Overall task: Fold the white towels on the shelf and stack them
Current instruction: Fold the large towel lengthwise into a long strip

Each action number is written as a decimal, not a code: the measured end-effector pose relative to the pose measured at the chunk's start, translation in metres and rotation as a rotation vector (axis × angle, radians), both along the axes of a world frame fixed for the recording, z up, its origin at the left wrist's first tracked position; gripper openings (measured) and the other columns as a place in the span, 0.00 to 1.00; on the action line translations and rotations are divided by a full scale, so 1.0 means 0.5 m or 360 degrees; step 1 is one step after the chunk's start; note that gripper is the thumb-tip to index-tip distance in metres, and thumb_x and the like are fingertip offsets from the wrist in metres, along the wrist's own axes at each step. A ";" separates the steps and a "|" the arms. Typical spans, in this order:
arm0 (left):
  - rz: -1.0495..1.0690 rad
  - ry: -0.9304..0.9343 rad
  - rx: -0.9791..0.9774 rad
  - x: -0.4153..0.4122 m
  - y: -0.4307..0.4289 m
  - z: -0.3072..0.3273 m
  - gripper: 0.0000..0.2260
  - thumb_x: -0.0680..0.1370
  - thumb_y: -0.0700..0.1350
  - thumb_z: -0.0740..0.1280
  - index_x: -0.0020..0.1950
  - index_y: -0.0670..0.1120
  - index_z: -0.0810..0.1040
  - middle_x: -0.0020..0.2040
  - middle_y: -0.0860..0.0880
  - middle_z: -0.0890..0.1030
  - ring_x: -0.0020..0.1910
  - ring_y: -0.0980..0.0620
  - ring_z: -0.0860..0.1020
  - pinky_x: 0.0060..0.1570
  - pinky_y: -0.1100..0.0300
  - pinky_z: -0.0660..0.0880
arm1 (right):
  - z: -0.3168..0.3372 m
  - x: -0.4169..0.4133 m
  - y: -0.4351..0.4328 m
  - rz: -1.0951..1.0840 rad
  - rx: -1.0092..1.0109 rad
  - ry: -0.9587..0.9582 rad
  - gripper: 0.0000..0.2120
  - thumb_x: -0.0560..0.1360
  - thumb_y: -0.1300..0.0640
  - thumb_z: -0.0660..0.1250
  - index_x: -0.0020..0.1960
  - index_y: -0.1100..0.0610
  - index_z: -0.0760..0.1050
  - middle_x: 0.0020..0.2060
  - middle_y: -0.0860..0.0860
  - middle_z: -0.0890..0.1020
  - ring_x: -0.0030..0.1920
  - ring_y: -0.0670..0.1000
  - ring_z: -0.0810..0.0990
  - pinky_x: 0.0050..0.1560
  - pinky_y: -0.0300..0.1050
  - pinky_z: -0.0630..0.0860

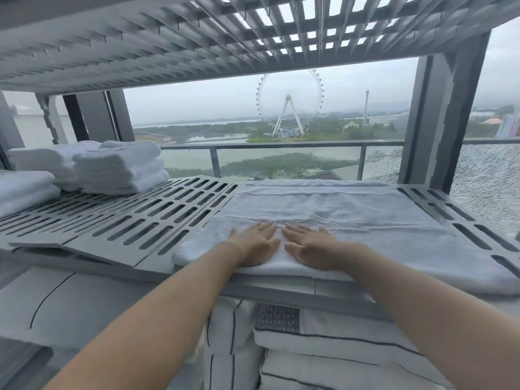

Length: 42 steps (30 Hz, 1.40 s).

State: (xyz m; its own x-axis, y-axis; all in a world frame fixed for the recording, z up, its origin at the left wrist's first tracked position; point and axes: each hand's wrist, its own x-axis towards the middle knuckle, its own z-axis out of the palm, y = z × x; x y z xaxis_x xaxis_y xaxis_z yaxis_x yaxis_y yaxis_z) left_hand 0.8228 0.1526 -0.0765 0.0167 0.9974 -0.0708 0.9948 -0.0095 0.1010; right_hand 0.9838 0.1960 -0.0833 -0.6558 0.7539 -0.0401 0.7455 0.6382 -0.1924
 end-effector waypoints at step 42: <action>-0.0531 -0.0278 -0.0036 0.041 -0.058 0.012 0.28 0.78 0.64 0.46 0.76 0.56 0.48 0.78 0.55 0.45 0.76 0.55 0.43 0.72 0.38 0.43 | 0.029 0.134 -0.112 -0.0301 0.0063 -0.0098 0.28 0.80 0.41 0.44 0.77 0.49 0.45 0.76 0.46 0.44 0.76 0.45 0.42 0.74 0.44 0.41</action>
